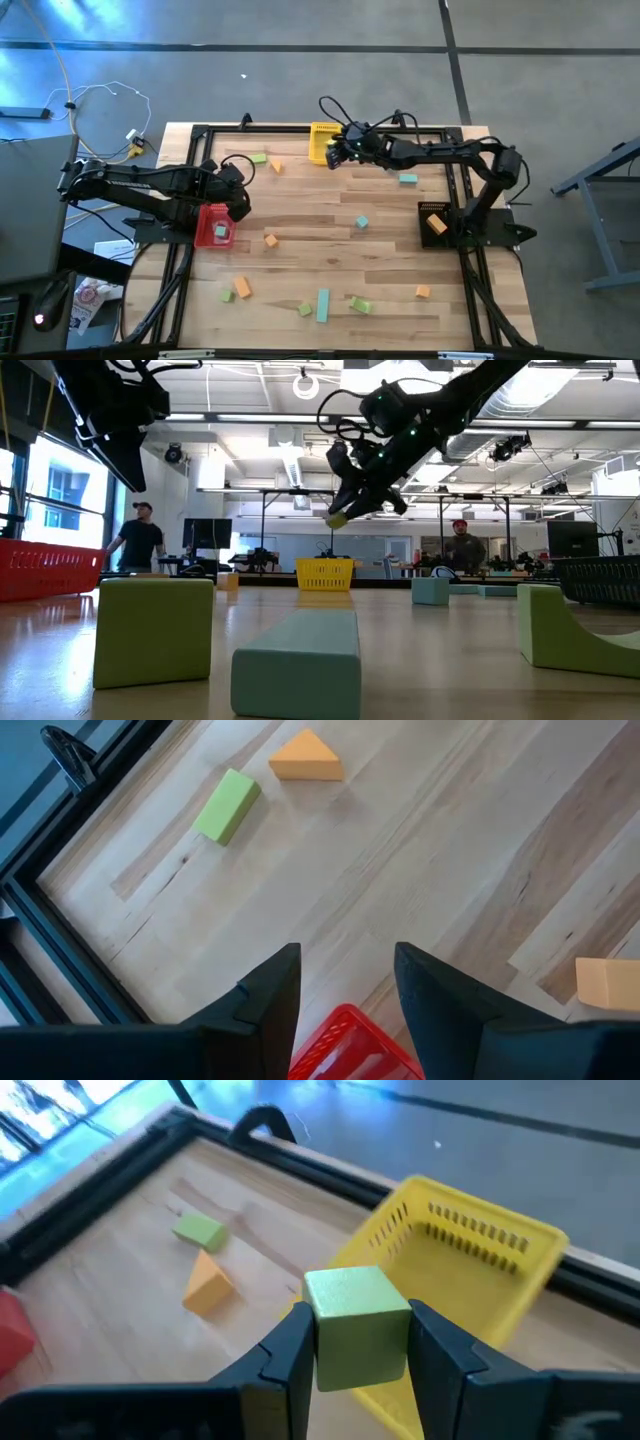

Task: Sort & place blocks by color
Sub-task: Put the green block into the yellow bin

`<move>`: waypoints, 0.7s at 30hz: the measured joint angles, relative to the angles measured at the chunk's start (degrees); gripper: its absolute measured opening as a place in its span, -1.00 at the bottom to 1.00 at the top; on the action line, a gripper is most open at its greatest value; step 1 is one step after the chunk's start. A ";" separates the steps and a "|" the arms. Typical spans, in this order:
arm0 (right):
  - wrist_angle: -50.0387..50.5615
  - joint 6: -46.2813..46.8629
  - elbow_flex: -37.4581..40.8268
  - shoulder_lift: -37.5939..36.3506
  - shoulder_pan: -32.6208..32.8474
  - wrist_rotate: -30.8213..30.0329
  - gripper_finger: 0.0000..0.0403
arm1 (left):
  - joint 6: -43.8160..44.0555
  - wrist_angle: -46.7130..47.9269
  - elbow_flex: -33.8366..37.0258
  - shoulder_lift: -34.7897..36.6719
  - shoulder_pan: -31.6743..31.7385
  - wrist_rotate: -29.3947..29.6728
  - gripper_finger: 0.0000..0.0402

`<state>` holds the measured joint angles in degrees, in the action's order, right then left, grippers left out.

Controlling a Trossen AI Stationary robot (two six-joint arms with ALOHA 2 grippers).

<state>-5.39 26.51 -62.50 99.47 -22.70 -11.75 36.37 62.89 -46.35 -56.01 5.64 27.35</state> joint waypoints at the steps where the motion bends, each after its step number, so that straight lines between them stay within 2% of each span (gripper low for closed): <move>1: -1.27 -0.07 0.00 0.63 -0.02 0.00 -0.49 | 0.01 0.00 0.00 0.00 -0.01 -0.03 -0.26; 8: -7.44 -3.04 0.00 5.21 -0.69 -0.04 -0.49 | 0.01 0.01 0.00 0.00 -0.01 -0.11 -0.26; 21: -9.09 -3.01 0.00 9.10 -3.26 2.56 -0.44 | -0.10 0.04 0.00 0.00 -0.01 0.22 -0.26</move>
<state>-14.48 23.51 -62.50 108.57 -25.95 -9.19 36.27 62.94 -46.35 -56.01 5.63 27.57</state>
